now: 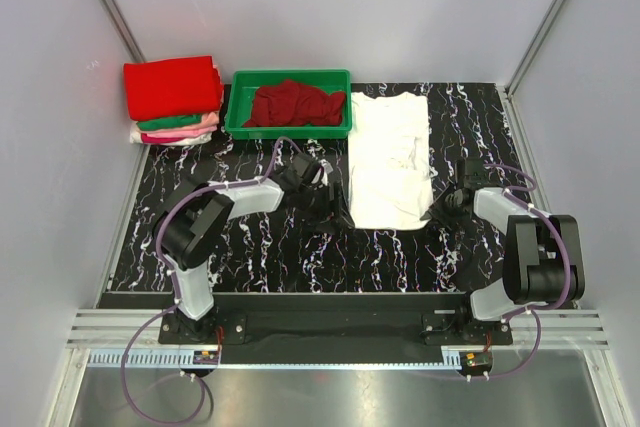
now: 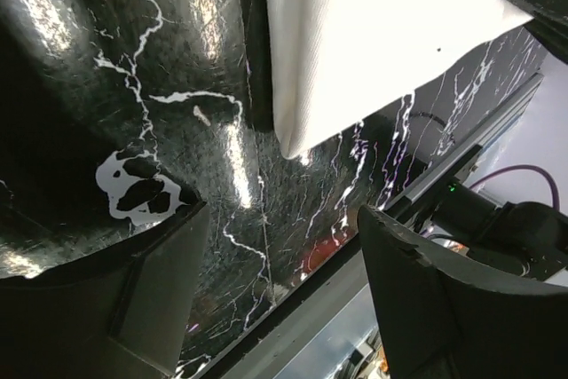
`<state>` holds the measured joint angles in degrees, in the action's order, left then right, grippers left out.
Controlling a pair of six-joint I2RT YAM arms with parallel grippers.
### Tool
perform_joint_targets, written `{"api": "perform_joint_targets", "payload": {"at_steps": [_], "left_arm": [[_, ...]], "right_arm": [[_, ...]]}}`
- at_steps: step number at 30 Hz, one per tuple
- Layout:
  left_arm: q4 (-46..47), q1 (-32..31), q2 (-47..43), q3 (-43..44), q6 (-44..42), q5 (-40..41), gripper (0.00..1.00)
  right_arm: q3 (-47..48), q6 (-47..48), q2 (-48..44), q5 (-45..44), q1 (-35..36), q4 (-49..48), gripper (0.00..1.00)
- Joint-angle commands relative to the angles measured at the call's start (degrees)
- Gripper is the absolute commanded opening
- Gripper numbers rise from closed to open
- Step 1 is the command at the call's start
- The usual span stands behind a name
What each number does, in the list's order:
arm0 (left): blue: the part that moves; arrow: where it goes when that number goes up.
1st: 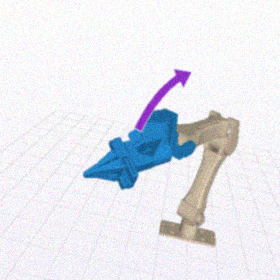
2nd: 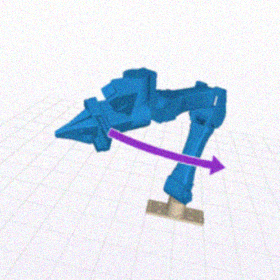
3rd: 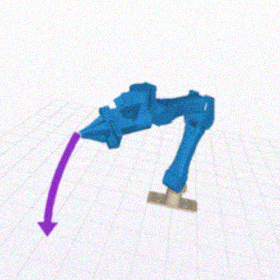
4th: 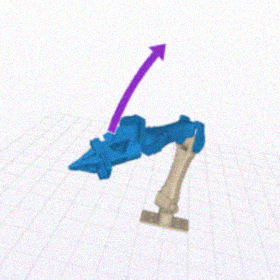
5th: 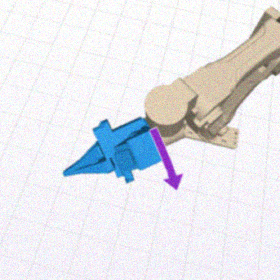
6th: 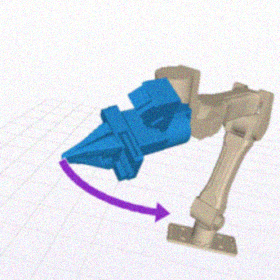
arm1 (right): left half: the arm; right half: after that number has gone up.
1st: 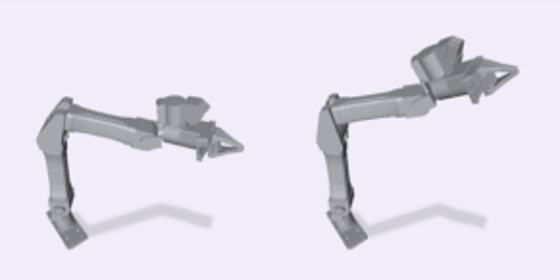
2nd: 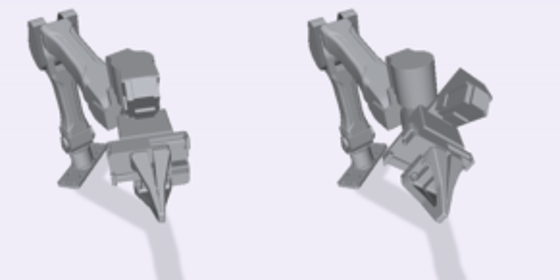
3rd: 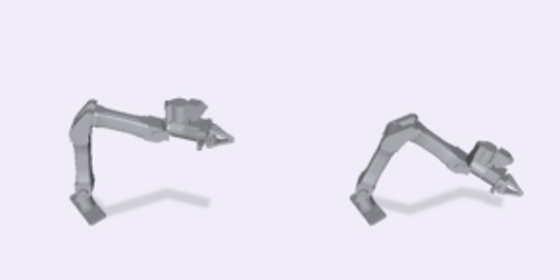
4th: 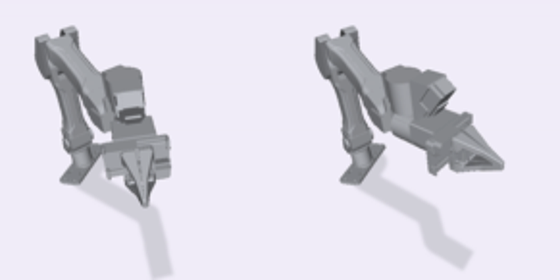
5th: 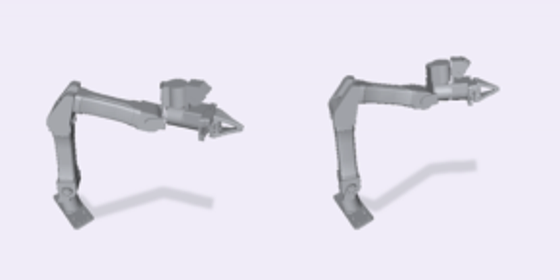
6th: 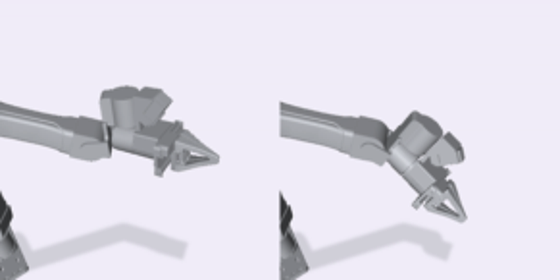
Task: Fold and stack the t-shirts
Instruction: Fold the tshirt
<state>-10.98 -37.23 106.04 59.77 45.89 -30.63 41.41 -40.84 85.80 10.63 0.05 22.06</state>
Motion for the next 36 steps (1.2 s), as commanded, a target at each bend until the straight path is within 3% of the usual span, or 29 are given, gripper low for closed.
{"api": "perform_joint_targets", "payload": {"at_steps": [1,10,14,18,21,23,28,36], "left_arm": [[7.1,-1.3,-2.2,-1.1,2.9,3.0,0.73],[8.3,-4.4,1.7,1.0,7.7,8.0,0.74],[8.5,-4.8,4.0,1.5,8.6,9.0,0.67],[9.1,-4.9,6.3,2.5,9.0,9.6,0.49],[8.5,-4.9,7.7,3.7,8.6,10.5,0.48],[8.7,-5.0,8.1,4.0,8.5,10.7,0.39],[7.7,-5.0,7.0,5.0,7.6,10.1,0.00],[0.6,-8.0,-9.9,-1.2,6.2,13.8,0.00]], "right_arm": [[-1.0,0.8,-0.2,-1.1,0.2,-0.7,0.19],[-1.0,1.4,0.0,0.0,0.3,-1.1,0.16],[-0.9,1.7,0.2,0.4,0.3,-1.2,0.15],[-0.9,1.7,0.4,0.7,0.2,-1.2,0.09],[-0.8,1.9,0.5,1.0,0.3,-1.2,0.08],[-0.7,1.8,0.4,1.2,0.3,-1.1,0.04],[0.2,1.7,-1.3,3.0,0.3,1.6,0.00],[1.0,-0.1,-13.9,6.1,0.3,12.7,0.00]]}}
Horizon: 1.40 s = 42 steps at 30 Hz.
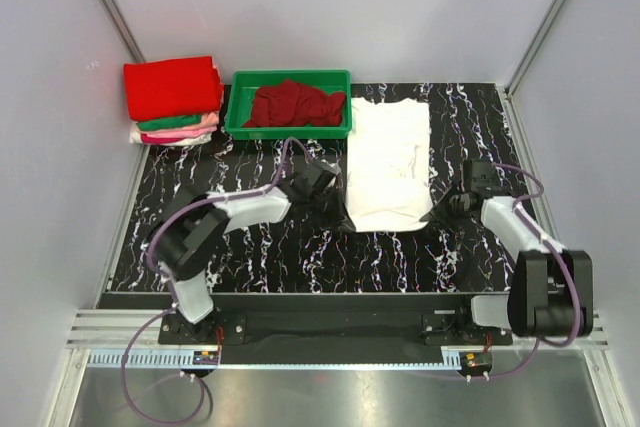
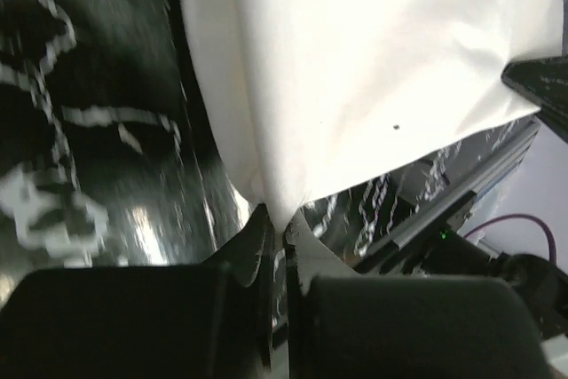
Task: Fold and stack the t-shirts
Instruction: Fold the tshirt
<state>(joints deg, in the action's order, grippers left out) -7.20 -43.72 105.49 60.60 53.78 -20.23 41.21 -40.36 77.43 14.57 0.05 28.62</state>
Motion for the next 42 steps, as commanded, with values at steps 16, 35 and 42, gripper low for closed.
{"api": "perform_joint_targets", "payload": {"at_steps": [16,35,42], "left_arm": [[-9.6,-23.9,-36.7,-18.2,11.8,13.1,0.00],[-25.0,-9.9,-28.6,3.6,-2.7,1.4,0.00],[-27.0,-3.0,-21.4,10.8,-6.8,-4.4,0.00]], "right_arm": [[-3.3,2.8,-37.3,10.3,0.3,37.3,0.00],[13.6,1.7,-23.0,7.2,0.5,30.3,0.00],[20.7,4.0,-12.1,6.9,0.5,26.8,0.00]]}}
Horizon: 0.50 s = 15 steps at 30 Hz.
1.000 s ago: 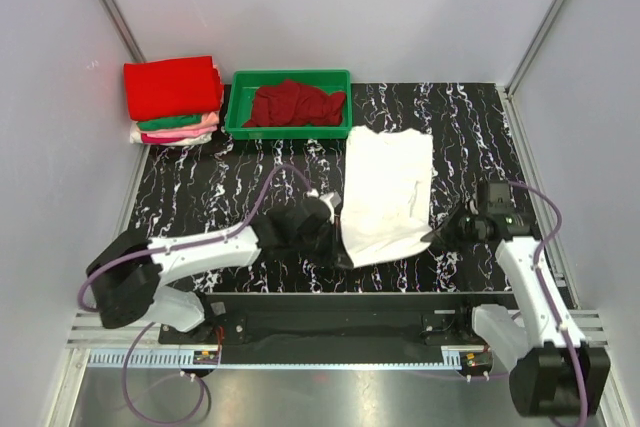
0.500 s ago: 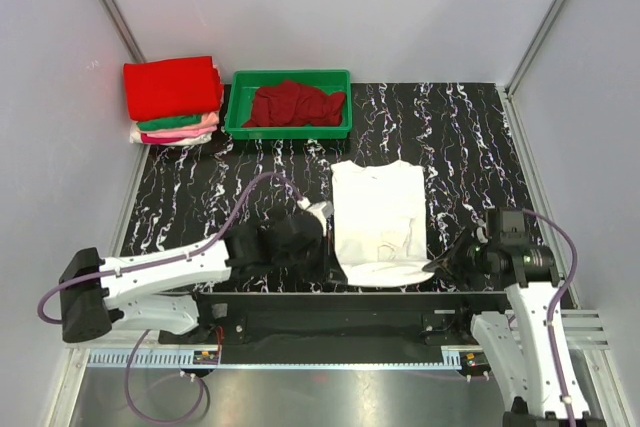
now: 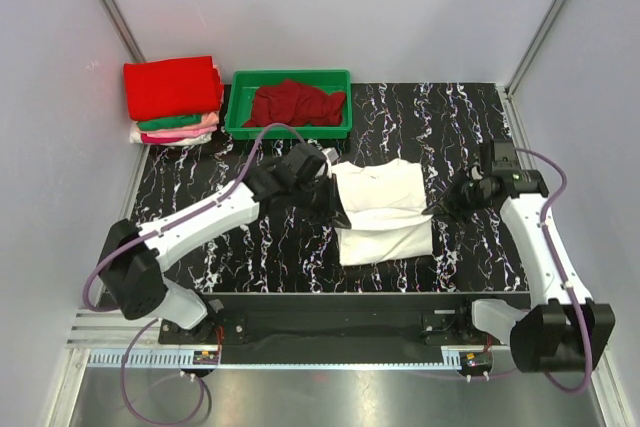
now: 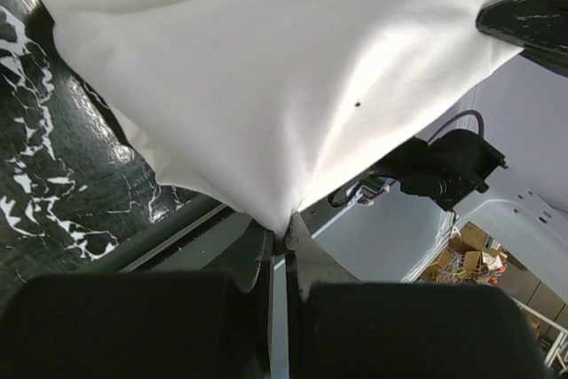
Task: Fold and stack the t-shirts
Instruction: Fold the tshirt
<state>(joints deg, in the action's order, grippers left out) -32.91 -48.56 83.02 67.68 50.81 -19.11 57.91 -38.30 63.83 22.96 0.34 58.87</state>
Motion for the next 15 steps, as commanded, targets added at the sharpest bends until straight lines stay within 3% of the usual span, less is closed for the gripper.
{"api": "perform_joint_targets", "payload": {"at_steps": [1,15], "left_arm": [[-1.1,2.5,1.5,4.6,-4.0,-6.1,0.00],[2.7,12.6,12.5,9.2,-6.4,-18.8,0.00]], "right_arm": [[5.4,2.5,3.1,-1.6,0.1,-3.5,0.00],[15.5,4.6,20.7,0.0,0.0,-7.6,0.00]]}}
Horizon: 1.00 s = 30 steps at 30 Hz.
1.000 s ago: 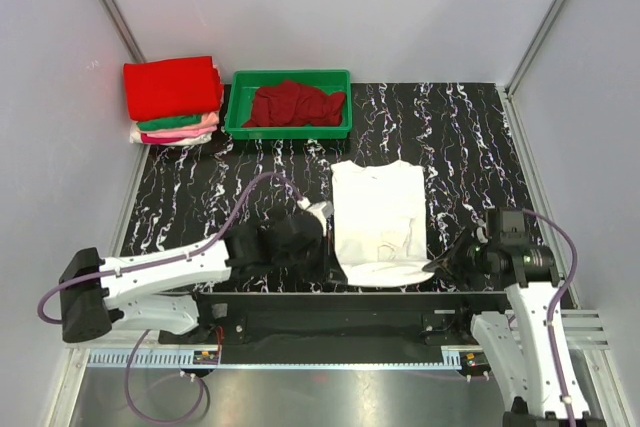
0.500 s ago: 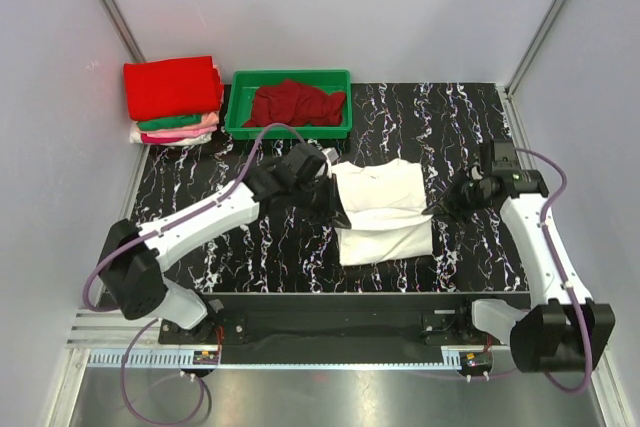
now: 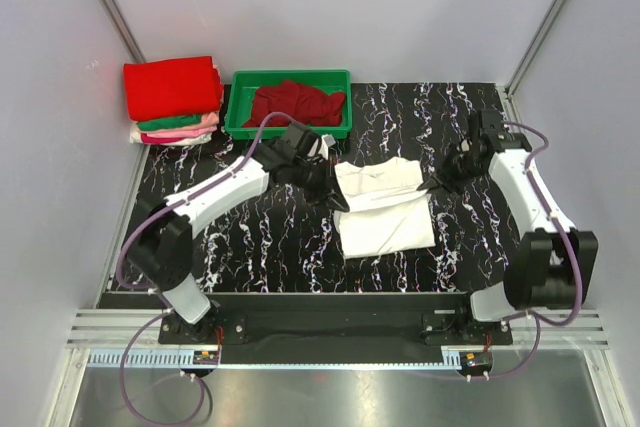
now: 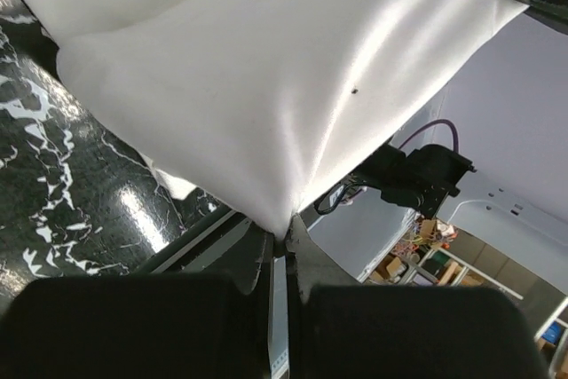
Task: Fold and stack the t-shirts
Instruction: Fold the tshirt
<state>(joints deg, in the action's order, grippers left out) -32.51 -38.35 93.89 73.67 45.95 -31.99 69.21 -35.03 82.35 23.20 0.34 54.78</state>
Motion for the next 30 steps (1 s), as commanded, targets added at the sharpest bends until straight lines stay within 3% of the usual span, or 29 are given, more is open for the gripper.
{"api": "perform_joint_targets", "payload": {"at_steps": [1,7,8,9,10,11,12,14,15,17,18,23,30], "left_arm": [[2.2,3.1,2.4,3.9,-1.7,-6.7,0.00],[-1.8,10.7,13.6,15.3,-6.6,-10.5,0.02],[-3.4,11.9,18.7,17.9,-8.0,-10.5,0.04],[-4.9,14.1,21.6,20.5,-8.6,-10.6,0.05],[-5.6,14.8,24.3,25.7,-9.1,-10.7,0.09],[-5.8,15.4,29.3,28.0,-9.7,-10.9,0.28],[-6.2,16.4,31.9,30.5,-9.8,-10.6,0.37],[-4.8,17.2,38.5,38.0,-9.0,-12.0,0.42],[-4.3,17.7,40.1,40.2,-7.9,-12.5,0.52],[-3.9,17.7,42.2,45.0,-6.5,-14.2,0.65],[-4.0,17.5,41.9,45.5,-6.6,-14.0,0.98],[-2.1,17.4,31.6,37.5,-9.0,-8.5,0.99],[2.7,16.4,20.6,19.2,-13.3,0.7,0.99]], "right_arm": [[6.0,1.2,4.9,0.1,0.0,-3.6,0.00],[16.5,-2.0,19.7,1.5,0.0,-7.1,0.00],[18.0,-2.8,21.9,1.1,0.0,-8.1,0.00],[19.2,-3.7,24.0,1.6,0.0,-11.5,0.02],[22.0,-5.6,28.5,1.6,0.0,-12.8,0.10],[23.8,-6.2,30.9,0.6,0.0,-13.7,0.29],[25.4,-6.2,33.2,1.0,0.0,-15.4,0.35],[30.6,-6.9,38.7,-0.9,0.0,-14.9,0.51],[32.0,-6.7,39.7,-0.7,0.0,-15.1,0.62],[36.0,-5.8,41.1,-2.6,0.0,-13.0,0.70],[36.9,-5.4,40.9,-3.2,0.0,-10.8,0.71],[29.1,-2.8,30.2,-10.0,0.0,-11.9,0.73],[12.0,-0.8,18.8,-9.7,0.0,-16.7,0.73]]}}
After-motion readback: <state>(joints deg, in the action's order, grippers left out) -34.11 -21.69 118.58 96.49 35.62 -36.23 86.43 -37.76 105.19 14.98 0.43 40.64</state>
